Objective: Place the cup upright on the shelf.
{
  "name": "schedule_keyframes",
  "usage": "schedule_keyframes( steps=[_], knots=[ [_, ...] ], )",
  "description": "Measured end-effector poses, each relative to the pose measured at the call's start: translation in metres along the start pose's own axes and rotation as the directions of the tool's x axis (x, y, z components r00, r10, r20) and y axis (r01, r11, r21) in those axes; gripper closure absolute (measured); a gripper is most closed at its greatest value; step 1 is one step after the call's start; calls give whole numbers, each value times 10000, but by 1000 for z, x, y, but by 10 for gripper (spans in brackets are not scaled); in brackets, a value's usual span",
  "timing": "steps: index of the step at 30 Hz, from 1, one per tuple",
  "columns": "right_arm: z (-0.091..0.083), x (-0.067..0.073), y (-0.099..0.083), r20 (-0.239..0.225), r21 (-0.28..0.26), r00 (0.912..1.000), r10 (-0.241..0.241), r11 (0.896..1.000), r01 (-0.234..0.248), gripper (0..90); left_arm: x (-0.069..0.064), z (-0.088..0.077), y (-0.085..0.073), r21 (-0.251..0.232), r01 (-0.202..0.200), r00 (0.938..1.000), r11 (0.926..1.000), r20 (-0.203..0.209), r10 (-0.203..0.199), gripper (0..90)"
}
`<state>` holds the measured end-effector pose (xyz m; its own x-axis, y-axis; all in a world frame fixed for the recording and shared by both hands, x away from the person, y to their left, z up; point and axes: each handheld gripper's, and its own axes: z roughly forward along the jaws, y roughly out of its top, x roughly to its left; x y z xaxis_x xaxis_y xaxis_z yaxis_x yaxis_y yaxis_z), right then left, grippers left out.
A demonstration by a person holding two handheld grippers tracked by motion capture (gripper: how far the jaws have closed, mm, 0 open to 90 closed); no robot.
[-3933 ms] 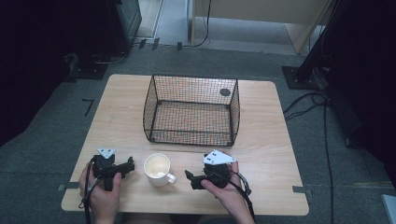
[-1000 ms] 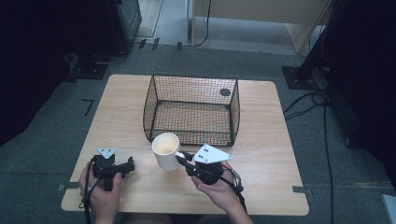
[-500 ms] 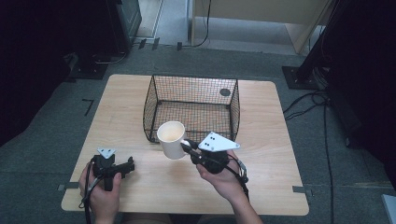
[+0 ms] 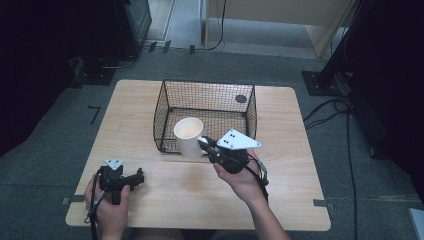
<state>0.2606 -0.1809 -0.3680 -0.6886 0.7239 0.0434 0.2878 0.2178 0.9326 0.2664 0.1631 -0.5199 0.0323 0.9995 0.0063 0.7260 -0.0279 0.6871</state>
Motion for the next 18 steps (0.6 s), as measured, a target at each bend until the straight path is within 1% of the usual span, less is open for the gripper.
schedule_keyframes(
  steps=[3, 4, 5, 10, 16, 18],
  knots=[
    [2, -4, 2, 78, -40, 10000, -10, 10000, 10, 802, 0, 0, 0, 4, -1, 10000, 10000, 1, 1, 0],
    [3, -8, 5, 183, -83, 9998, 33, 10000, -32, 802, 0, 0, 0, -4, 1, 10000, 10000, 2, -1, 0],
    [3, -8, 5, 183, -83, 9998, 33, 10000, -32, 802, 0, 0, 0, -4, 1, 10000, 10000, 2, -1, 0],
    [10, -21, 10, 391, -180, 9991, 142, 9997, -136, 802, 0, 0, 0, 3, -31, 10000, 10000, 26, 31, 0],
    [17, -30, 12, 556, -114, 9983, 172, 9998, -166, 802, 0, 0, 0, -6, -46, 10000, 10000, 30, 46, 0],
    [23, -38, 12, 654, -59, 9976, 212, 9998, -209, 802, 0, 0, 0, -12, -50, 10000, 10000, 32, 50, 0]
  ],
)
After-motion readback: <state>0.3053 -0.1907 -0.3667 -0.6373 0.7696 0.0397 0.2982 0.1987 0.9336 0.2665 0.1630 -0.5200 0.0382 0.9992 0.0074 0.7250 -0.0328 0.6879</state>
